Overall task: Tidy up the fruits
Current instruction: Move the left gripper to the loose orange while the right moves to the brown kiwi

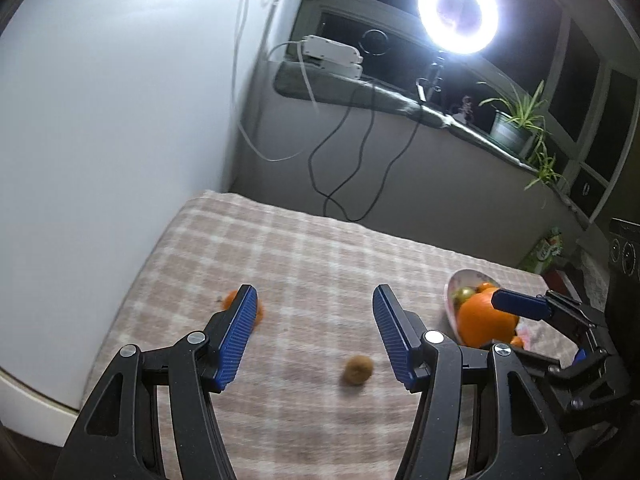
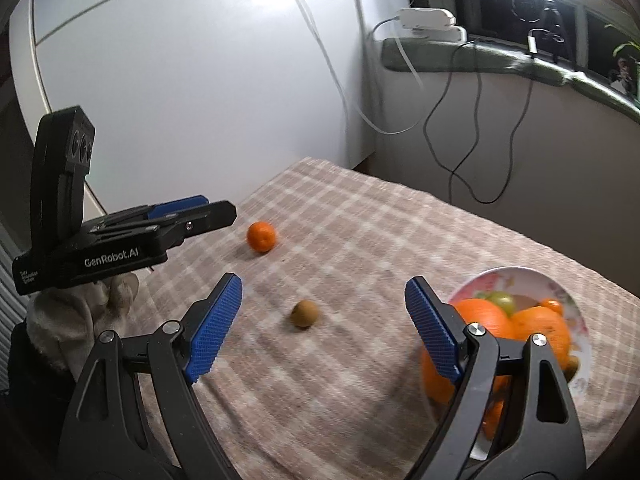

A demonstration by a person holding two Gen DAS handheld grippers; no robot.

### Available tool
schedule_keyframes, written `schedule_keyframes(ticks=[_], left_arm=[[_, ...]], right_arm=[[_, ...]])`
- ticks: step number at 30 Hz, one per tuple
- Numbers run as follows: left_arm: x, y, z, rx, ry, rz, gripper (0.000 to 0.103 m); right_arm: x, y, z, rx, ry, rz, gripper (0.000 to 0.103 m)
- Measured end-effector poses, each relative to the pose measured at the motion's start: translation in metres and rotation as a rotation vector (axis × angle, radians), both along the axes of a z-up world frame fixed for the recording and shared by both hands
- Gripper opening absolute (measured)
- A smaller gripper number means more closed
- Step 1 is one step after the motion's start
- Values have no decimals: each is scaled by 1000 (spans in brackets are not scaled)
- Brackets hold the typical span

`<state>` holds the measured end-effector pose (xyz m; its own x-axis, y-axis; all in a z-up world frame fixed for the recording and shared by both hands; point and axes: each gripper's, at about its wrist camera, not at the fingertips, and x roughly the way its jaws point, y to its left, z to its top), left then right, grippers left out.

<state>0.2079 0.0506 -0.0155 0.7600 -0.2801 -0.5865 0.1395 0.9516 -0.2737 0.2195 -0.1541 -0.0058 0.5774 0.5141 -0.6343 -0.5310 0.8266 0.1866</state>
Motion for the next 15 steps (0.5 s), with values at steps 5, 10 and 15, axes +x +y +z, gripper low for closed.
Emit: schedule_keyframes(ticks=[5, 10, 15], left_arm=[[-2, 12, -6, 15, 2, 28, 60], [-3, 15, -11, 44, -4, 43, 60], [-1, 16, -15, 67, -18, 55, 60]], right_arm=[[-4, 22, -9, -32, -6, 26, 86], [-6, 38, -19, -61, -15, 40, 86], [-8, 50, -29, -89, -19, 43, 86]])
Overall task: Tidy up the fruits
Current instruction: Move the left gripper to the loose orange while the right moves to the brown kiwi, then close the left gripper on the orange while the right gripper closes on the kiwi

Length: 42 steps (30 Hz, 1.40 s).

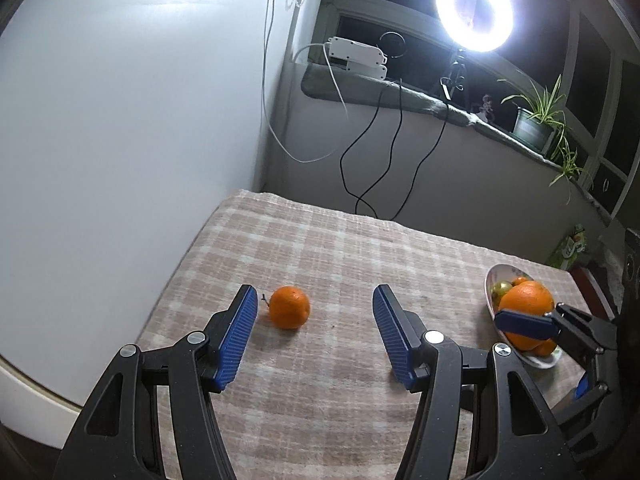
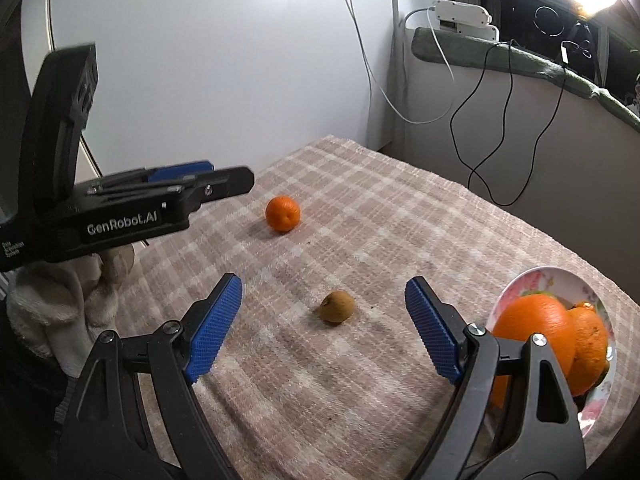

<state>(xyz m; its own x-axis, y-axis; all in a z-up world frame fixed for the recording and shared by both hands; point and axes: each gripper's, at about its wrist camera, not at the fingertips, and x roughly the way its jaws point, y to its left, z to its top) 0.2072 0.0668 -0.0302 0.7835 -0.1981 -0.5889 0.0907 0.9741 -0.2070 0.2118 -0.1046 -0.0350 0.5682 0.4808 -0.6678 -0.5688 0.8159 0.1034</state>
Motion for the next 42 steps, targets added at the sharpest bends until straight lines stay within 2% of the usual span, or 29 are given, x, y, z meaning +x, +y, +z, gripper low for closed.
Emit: schedule_keyframes(ticks=[10, 20, 24, 31, 33, 42], left_arm=[[9, 1, -10, 17, 9, -6, 59], [17, 7, -22, 1, 36, -12, 59], [20, 8, -28, -11, 50, -12, 58], [25, 11, -34, -12, 66, -7, 57], [27, 11, -36, -12, 70, -5, 56], [44, 5, -49, 10, 110, -11, 52]], right_arm=[[5, 15, -18, -44, 4, -7, 86], [5, 20, -29, -78, -2, 1, 86], [4, 22, -33, -91, 1, 15, 81], [12, 16, -39, -78, 29, -10, 80], [17, 15, -41, -74, 41, -22, 70], [34, 10, -53, -66, 110, -54, 60]])
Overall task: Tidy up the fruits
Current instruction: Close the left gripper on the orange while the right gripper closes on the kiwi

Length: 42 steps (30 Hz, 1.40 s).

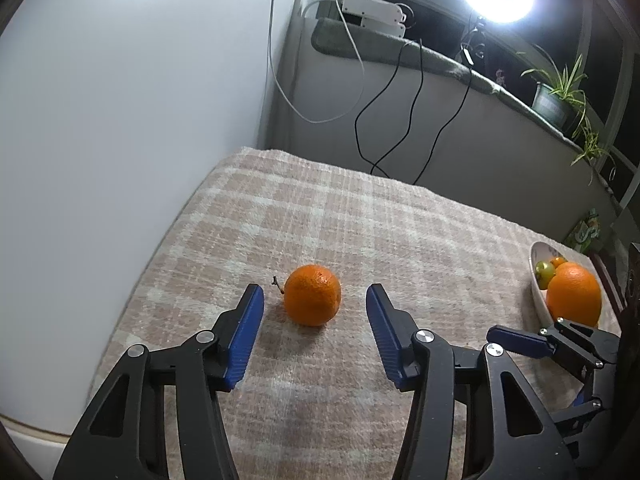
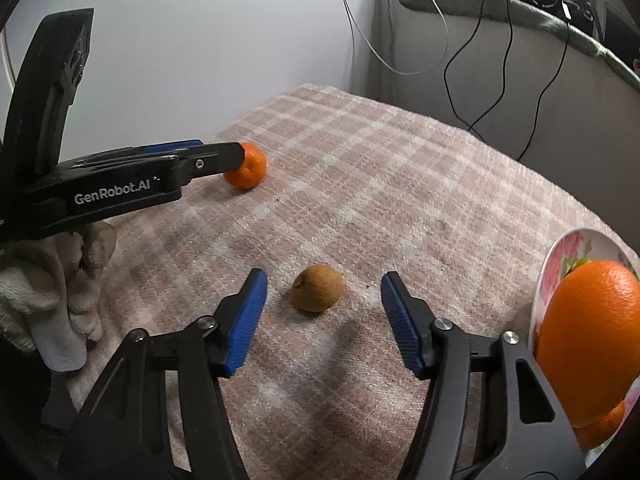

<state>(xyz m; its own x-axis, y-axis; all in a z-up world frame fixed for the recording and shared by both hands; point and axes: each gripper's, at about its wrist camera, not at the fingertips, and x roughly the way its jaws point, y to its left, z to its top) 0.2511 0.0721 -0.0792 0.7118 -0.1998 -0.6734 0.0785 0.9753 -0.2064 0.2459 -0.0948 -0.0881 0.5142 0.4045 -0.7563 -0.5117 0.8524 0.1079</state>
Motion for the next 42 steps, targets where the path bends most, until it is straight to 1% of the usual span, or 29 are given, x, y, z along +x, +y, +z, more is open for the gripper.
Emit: schedule_keyframes(ticks=[7, 10, 13, 15, 17, 23, 31, 42], left_arm=[[13, -1, -8, 3, 30, 5, 50], [16, -2, -11, 5, 39, 5, 48], [20, -2, -13, 5, 52, 7, 44], [21, -3, -14, 8, 57, 5, 41], [21, -4, -14, 10, 58, -6, 36], [21, -6, -15, 19, 56, -8, 35], [18, -7, -13, 23, 45, -6, 34], [4, -12, 0, 20, 15, -16, 33]], right_arm=[[2, 2, -5, -2, 13, 5, 59], [5, 5, -7, -8, 16, 9, 59], [7, 9, -11, -19, 22, 15, 51], [8, 11, -13, -27, 31, 20, 42], [9, 13, -14, -28, 32, 22, 40], [8, 13, -15, -24, 37, 24, 30], [5, 14, -14, -24, 27, 28, 30], [-13, 2, 3, 16, 5, 28, 30]])
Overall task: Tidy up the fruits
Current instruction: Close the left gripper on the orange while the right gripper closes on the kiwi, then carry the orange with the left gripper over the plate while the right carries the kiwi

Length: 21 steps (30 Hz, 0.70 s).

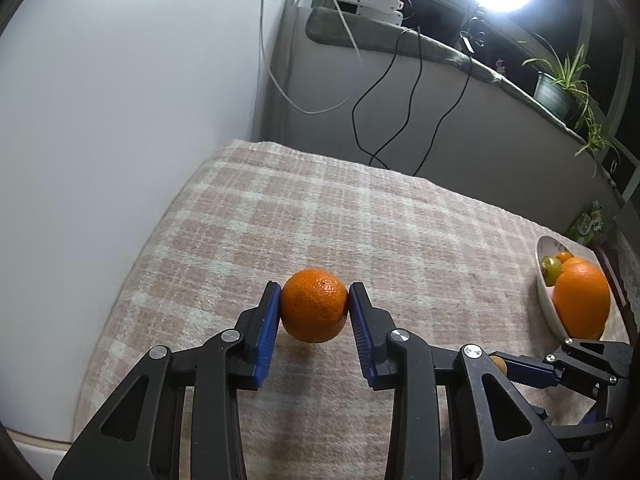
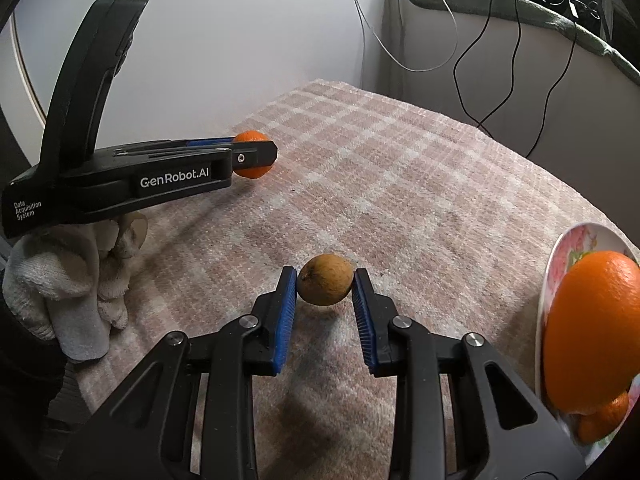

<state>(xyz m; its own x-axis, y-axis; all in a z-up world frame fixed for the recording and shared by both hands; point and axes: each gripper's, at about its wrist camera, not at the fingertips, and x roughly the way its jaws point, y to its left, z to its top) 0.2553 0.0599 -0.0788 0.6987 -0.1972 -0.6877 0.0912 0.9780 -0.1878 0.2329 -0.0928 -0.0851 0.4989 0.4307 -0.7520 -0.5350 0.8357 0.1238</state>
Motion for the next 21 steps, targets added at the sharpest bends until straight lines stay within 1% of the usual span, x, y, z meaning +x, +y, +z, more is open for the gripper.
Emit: schedule_keyframes(ticks=[5, 15, 21], left_arm=[[-6, -5, 4, 12, -10, -7, 33], [-15, -9, 12, 5, -30, -13, 33], [-15, -25, 28, -1, -59, -46, 33]], right_arm=[[-10, -10, 9, 16, -12, -5, 30], [-18, -33, 22, 66, -24, -21, 29], [-26, -47, 36, 94, -51, -21, 29]])
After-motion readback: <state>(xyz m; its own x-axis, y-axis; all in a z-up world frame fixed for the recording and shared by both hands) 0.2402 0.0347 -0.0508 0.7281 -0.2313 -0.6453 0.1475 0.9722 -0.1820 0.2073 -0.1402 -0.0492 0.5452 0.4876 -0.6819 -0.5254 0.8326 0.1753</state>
